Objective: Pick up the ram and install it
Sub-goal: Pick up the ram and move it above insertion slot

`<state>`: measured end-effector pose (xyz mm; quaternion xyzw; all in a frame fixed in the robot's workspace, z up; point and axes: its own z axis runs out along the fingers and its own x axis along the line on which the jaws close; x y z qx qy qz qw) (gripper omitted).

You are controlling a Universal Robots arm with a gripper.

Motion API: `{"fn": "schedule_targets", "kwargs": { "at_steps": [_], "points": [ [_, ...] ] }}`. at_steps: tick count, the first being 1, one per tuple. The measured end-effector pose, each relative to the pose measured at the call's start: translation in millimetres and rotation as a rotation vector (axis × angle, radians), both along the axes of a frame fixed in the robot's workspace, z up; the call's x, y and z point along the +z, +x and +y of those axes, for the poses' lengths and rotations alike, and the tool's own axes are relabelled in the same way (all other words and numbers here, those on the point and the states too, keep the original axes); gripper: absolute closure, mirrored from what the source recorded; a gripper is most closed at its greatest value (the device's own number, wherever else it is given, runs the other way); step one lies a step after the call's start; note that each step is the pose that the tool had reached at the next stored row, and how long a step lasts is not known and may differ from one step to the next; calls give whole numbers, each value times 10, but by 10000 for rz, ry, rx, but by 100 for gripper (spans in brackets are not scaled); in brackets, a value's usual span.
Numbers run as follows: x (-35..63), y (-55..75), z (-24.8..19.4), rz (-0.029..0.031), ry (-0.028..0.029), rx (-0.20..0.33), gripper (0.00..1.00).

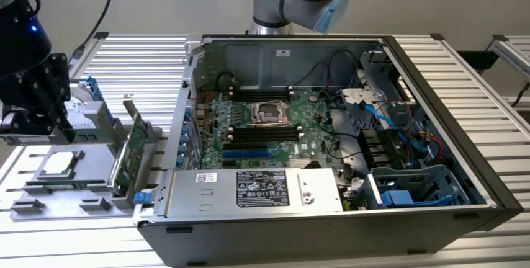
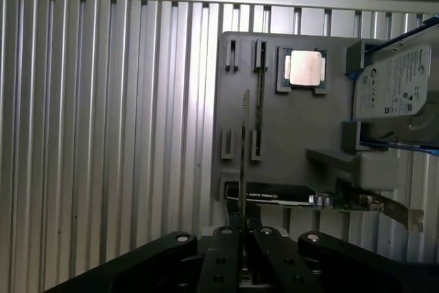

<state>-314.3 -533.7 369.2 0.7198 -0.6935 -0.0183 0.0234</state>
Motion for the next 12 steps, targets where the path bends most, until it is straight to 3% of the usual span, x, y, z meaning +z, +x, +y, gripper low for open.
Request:
{"fn": "schedule_targets", "kwargs": {
  "at_steps": [7, 12],
  "points": [
    [171, 236, 21, 4, 4, 4, 86],
    [229, 457, 39, 4, 4, 3, 86]
  ]
}}
